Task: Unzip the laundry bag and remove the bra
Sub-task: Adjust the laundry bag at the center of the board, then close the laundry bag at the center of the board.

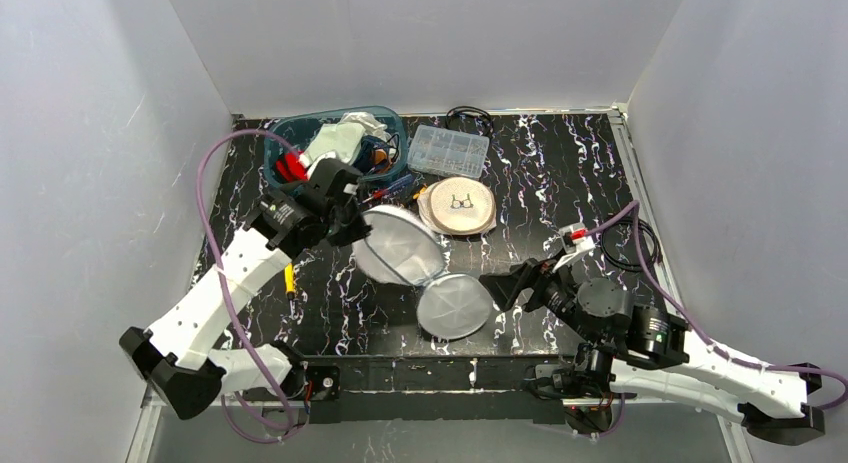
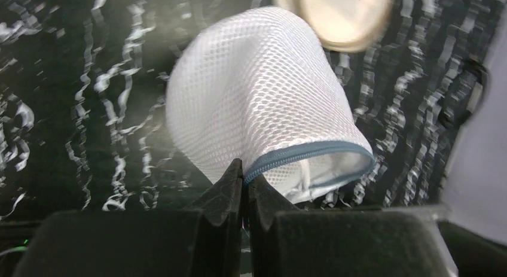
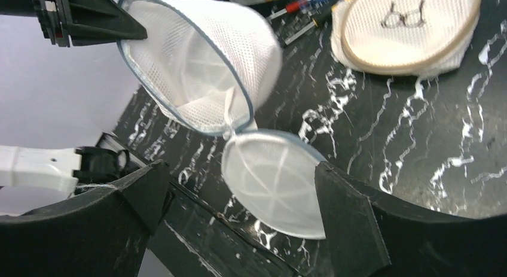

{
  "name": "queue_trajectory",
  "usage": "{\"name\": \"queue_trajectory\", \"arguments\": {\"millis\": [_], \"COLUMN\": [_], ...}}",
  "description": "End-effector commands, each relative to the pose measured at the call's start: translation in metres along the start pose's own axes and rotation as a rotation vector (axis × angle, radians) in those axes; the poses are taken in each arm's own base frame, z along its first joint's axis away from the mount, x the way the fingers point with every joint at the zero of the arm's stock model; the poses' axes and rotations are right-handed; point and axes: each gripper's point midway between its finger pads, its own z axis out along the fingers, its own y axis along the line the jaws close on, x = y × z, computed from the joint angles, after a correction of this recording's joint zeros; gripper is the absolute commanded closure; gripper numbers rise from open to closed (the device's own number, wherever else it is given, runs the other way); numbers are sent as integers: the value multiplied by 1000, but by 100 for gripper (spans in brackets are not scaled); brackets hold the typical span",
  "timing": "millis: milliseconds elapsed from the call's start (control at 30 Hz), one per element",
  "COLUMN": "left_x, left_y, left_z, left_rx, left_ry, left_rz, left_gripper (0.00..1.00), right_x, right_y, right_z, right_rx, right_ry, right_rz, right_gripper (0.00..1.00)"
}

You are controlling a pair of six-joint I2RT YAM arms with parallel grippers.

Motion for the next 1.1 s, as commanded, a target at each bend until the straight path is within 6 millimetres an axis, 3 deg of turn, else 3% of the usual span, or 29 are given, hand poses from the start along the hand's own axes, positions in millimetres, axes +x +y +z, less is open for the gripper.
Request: {"name": "queue_trajectory", "arguments": {"millis": [0,67,167,400,500,767,967,1067], "left_x": [15,31,50,63,67,77,80,81], "left_y": [59,81,97,112,113,123,126,125], "left_z": [30,46,64,72,72,68,64,64], "left_rx": [-125,-172,-192,-232,-216,-214,-213,-206], "left_ry": [-9,19,50,66,74,84,90,92], "left_rz": [-149,-188,-241,-271,-263,-221,-203,-196], "left_gripper": [100,100,100,100,100,100,100,100], "right_x": [24,41,71,146,158,180,197,207], "right_y": [-27,-34,-44,-51,-43,-64,-86,-94], "right_z": [-1,2,10,34,50,91,94,89], "right_rx": [80,102,136,184,179,396,523,552], "right_ry": [36,71,146,335,348,377,435,473], "right_rz": [26,38,53,128,162,87,38,26], "right_gripper": [2,2,4,10,14,32,56,72]}}
